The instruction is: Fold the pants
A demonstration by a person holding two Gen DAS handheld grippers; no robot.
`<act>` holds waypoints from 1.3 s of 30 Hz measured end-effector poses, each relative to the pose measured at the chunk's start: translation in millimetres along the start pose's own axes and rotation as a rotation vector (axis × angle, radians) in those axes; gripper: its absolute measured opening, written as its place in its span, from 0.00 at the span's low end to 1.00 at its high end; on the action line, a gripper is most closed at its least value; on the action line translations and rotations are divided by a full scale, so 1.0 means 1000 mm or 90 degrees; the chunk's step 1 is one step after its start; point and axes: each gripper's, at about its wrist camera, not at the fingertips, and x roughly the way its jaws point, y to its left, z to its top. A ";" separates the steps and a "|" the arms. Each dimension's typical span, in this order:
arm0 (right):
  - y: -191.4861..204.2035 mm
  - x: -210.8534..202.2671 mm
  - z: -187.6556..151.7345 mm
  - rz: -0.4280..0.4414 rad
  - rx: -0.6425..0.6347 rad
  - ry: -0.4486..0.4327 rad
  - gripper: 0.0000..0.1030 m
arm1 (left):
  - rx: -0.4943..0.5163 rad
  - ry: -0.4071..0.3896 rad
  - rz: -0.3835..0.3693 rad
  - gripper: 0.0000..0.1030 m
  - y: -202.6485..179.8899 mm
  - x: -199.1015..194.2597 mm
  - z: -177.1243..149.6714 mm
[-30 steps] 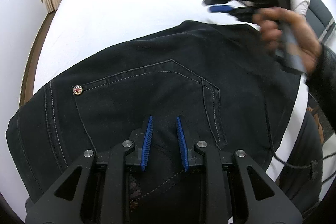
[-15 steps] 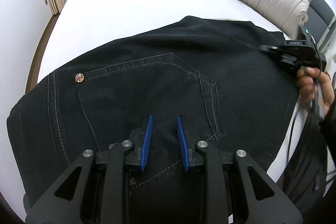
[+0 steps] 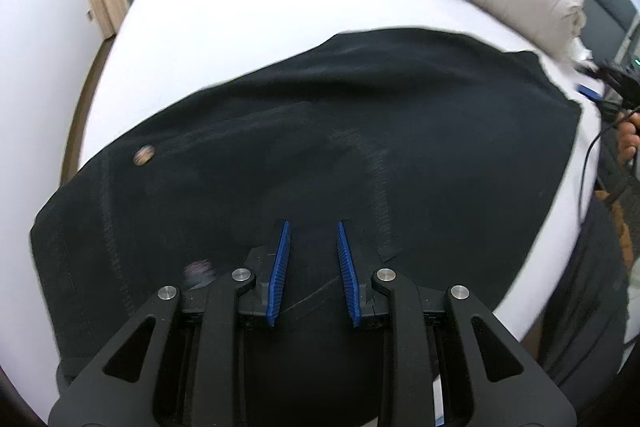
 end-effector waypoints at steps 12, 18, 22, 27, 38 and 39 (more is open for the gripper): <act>0.034 0.184 -0.014 0.103 -0.010 0.244 0.17 | 0.004 0.016 -0.053 0.23 -0.012 0.038 0.015; -0.096 0.102 0.085 -0.032 0.126 0.017 0.00 | -0.031 0.003 -0.081 0.24 0.000 0.034 0.006; -0.117 0.033 0.119 -0.183 0.142 -0.090 0.34 | -0.032 0.002 -0.070 0.24 -0.001 0.031 0.005; -0.040 0.031 0.054 0.012 0.020 0.046 0.37 | -0.025 0.002 -0.048 0.24 -0.013 0.024 0.003; -0.070 0.054 -0.024 0.013 0.032 0.136 0.00 | -0.048 0.011 -0.050 0.28 -0.015 0.019 -0.013; -0.082 0.041 -0.010 -0.030 0.030 0.111 0.00 | -0.056 0.011 -0.051 0.28 -0.014 0.018 -0.015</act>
